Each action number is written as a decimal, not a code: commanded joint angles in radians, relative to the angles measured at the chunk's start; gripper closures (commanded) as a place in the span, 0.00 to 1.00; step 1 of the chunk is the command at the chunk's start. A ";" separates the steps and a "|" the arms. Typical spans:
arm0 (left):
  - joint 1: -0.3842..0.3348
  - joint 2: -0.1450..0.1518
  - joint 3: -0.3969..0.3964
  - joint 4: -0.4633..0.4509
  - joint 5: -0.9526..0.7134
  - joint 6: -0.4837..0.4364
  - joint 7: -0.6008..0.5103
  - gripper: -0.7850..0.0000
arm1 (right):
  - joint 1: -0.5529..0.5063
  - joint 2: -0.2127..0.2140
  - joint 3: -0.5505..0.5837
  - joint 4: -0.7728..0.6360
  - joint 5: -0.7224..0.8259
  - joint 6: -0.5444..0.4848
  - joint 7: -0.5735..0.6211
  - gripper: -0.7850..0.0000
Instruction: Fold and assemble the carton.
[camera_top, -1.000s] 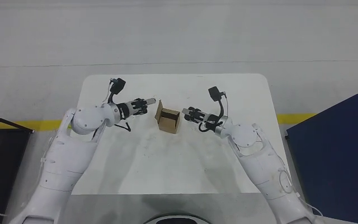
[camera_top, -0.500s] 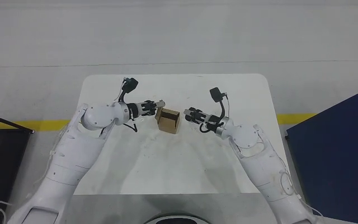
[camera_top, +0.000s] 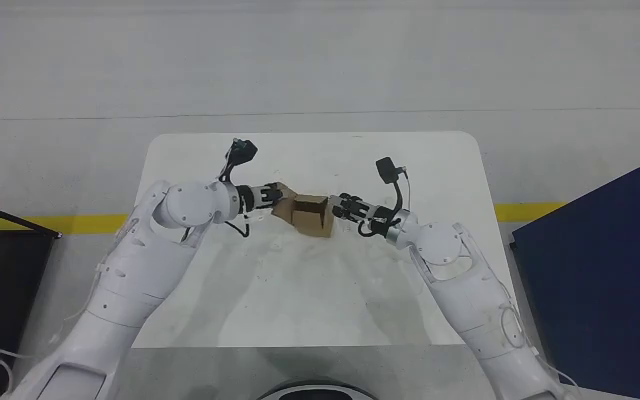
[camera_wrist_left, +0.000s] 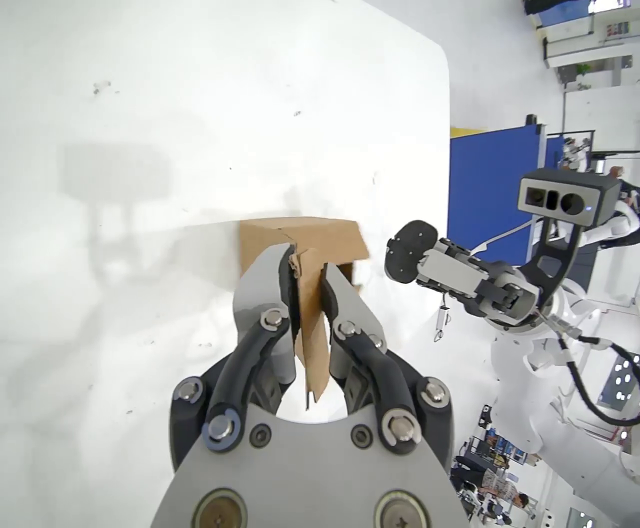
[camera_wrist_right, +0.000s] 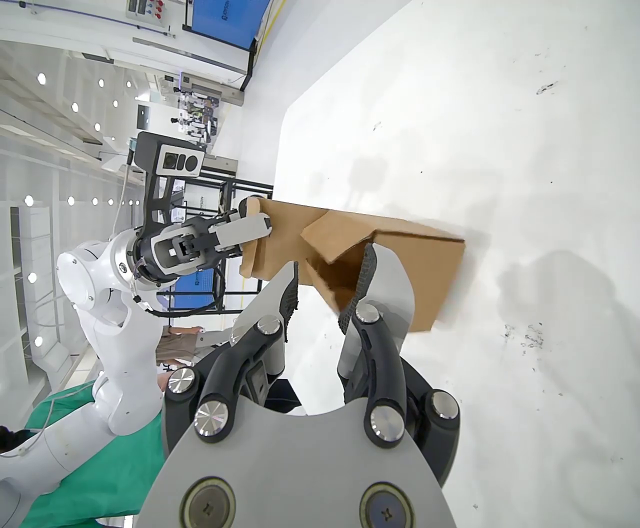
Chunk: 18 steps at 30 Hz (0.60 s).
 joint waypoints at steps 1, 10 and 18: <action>0.005 0.002 0.001 -0.021 0.010 0.004 -0.014 1.00 | 0.006 -0.001 -0.003 0.007 0.002 -0.002 0.004 0.69; 0.010 0.018 0.026 -0.107 0.168 0.046 -0.106 1.00 | 0.023 0.000 -0.004 0.017 0.008 -0.012 0.022 0.63; 0.022 0.022 0.019 -0.111 0.215 0.102 -0.101 1.00 | 0.012 0.005 0.012 -0.007 0.002 -0.016 0.028 0.62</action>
